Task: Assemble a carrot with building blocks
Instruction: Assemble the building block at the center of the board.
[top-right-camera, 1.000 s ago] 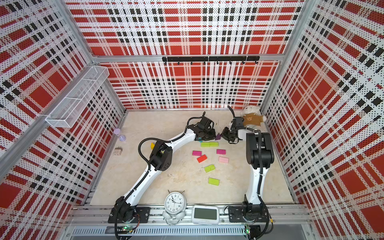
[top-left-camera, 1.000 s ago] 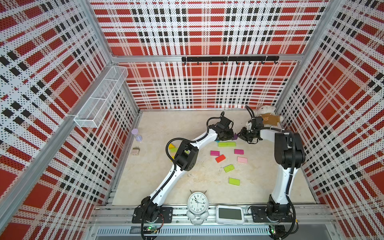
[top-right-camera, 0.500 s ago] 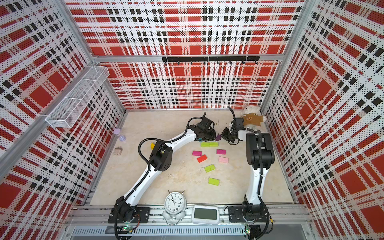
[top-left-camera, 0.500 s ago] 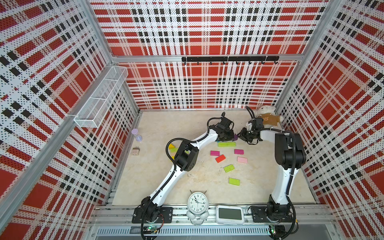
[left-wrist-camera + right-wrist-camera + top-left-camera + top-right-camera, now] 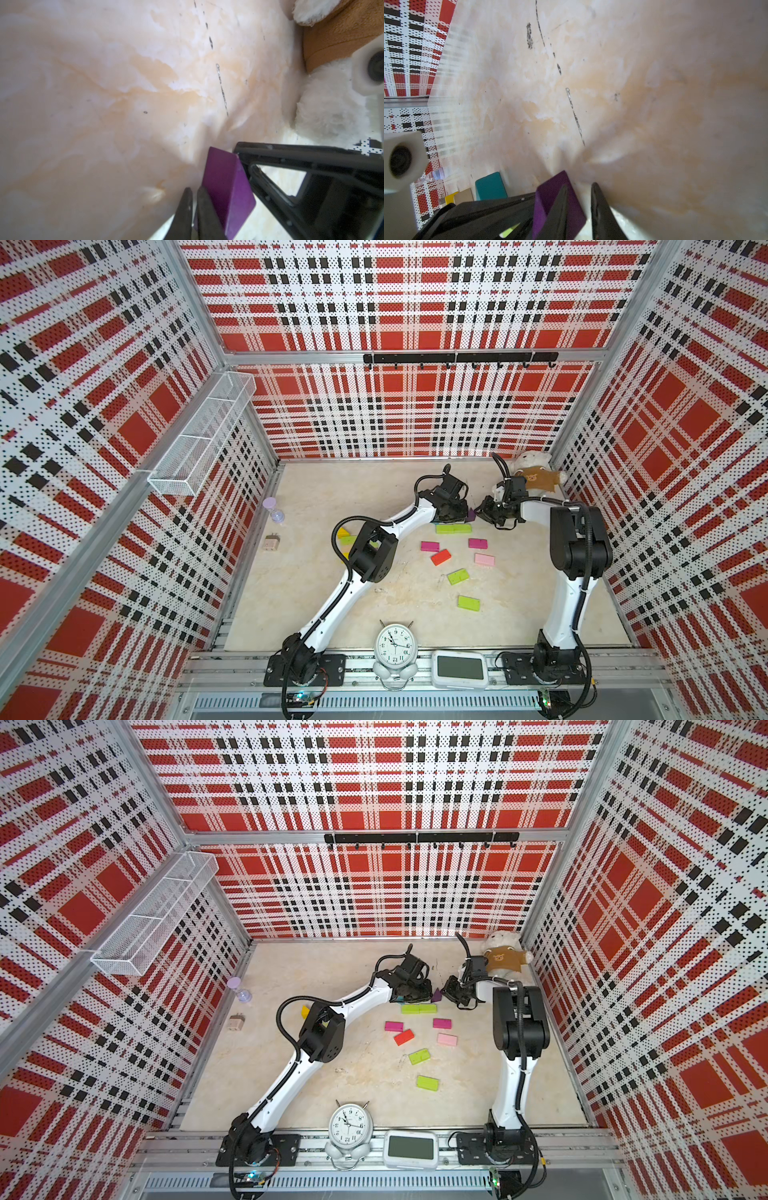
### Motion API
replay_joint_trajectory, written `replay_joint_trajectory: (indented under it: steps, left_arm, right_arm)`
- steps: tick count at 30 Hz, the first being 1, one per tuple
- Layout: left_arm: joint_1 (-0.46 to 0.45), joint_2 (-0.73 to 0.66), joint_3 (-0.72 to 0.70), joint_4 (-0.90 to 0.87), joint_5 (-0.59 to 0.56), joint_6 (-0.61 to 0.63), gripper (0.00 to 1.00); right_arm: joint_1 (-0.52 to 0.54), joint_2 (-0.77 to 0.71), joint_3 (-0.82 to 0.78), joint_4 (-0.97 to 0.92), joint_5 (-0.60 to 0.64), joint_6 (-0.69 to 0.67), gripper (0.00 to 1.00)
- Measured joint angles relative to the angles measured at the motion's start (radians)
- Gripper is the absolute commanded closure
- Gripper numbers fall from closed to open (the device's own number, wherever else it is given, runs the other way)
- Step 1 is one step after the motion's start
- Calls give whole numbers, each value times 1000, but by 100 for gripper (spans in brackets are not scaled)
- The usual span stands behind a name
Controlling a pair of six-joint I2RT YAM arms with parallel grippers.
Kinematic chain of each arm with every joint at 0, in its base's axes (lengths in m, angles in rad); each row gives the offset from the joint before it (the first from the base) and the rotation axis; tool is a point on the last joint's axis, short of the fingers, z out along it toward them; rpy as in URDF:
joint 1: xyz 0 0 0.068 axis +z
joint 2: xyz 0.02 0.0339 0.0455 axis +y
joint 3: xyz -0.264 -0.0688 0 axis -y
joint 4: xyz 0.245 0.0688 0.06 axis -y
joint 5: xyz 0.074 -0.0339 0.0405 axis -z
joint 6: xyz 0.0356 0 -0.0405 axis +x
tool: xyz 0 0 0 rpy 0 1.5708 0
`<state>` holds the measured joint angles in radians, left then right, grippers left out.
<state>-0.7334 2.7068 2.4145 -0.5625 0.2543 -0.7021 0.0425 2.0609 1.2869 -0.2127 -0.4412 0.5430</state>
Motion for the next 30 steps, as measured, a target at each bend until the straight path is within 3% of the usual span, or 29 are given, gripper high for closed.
replay_joint_trajectory:
  steps: [30]
  left_arm:
    - [-6,-2,-4,0,0,1,89]
  right_arm:
    - [2,-13,-12,-15,1,0,77]
